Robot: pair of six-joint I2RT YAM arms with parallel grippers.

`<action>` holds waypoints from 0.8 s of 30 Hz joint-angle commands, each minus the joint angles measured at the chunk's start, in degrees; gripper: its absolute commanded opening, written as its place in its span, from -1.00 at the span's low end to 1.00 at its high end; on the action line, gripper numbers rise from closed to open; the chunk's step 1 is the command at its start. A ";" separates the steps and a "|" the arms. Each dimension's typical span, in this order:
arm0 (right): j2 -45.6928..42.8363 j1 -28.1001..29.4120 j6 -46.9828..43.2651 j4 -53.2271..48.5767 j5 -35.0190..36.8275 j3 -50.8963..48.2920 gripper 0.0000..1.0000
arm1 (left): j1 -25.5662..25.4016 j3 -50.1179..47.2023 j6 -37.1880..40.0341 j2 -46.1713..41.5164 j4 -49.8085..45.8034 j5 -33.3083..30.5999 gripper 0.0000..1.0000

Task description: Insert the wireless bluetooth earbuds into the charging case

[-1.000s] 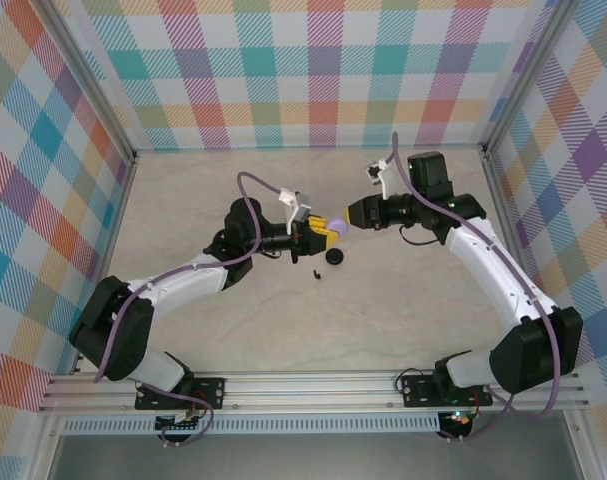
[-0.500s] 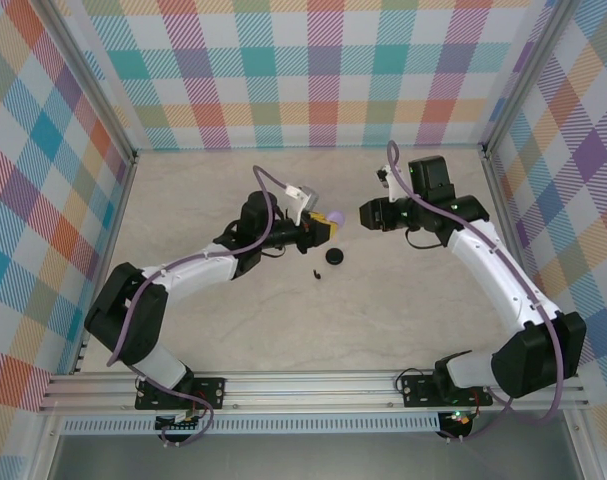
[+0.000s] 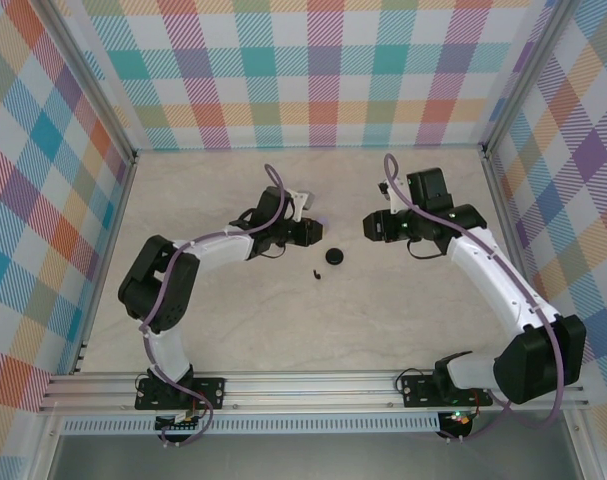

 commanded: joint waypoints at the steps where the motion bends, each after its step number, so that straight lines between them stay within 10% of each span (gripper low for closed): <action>1: 0.32 -0.04 0.11 0.79 -0.68 -0.92 -0.16 | 0.95 2.36 -1.27 1.89 -3.20 -0.09 -1.00; 16: 1.63 -0.02 0.12 0.99 -2.00 -0.97 -0.16 | 3.31 6.40 -2.81 10.29 -5.44 0.43 -0.91; 24: 2.69 -0.04 0.02 1.01 -2.26 -1.19 -0.16 | 3.67 6.53 -1.65 11.23 -6.68 -1.28 -0.33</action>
